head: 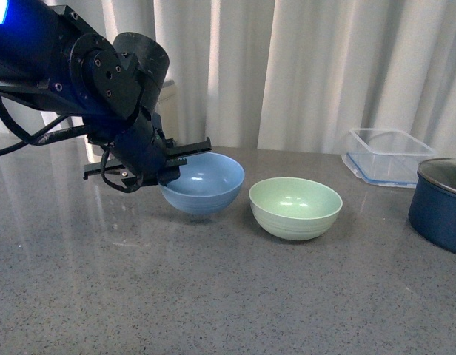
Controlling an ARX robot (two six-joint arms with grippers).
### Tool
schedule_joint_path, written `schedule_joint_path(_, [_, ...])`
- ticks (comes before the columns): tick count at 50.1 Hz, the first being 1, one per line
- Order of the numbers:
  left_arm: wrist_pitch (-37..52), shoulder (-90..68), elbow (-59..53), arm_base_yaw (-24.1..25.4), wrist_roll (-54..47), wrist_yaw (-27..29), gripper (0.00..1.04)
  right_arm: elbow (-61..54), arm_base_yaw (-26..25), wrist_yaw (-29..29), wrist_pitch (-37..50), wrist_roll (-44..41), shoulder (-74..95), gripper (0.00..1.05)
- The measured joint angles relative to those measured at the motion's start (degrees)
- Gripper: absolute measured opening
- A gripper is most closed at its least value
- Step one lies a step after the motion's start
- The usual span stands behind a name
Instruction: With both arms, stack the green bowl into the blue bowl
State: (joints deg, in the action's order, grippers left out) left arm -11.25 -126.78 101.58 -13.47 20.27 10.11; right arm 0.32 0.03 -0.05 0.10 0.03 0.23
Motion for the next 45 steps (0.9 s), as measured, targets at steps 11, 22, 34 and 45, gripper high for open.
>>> schedule_joint_path(11, [0.0, -1.7, 0.1, -0.4, 0.0, 0.0, 0.04, 0.0, 0.0, 0.0, 0.0, 0.0, 0.0, 0.95])
schedule_joint_path(22, [0.0, -2.1, 0.6, -0.5, 0.0, -0.1, 0.04, 0.0, 0.0, 0.0, 0.0, 0.0, 0.0, 0.95])
schedule_joint_path(34, [0.4, -2.3, 0.7, -0.4, 0.4, -1.4, 0.26, 0.0, 0.0, 0.0, 0.0, 0.0, 0.0, 0.95])
schedule_joint_path(45, [2.5, 0.3, -2.3, -0.2, 0.4, -1.8, 0.58, 0.0, 0.0, 0.0, 0.0, 0.0, 0.0, 0.95])
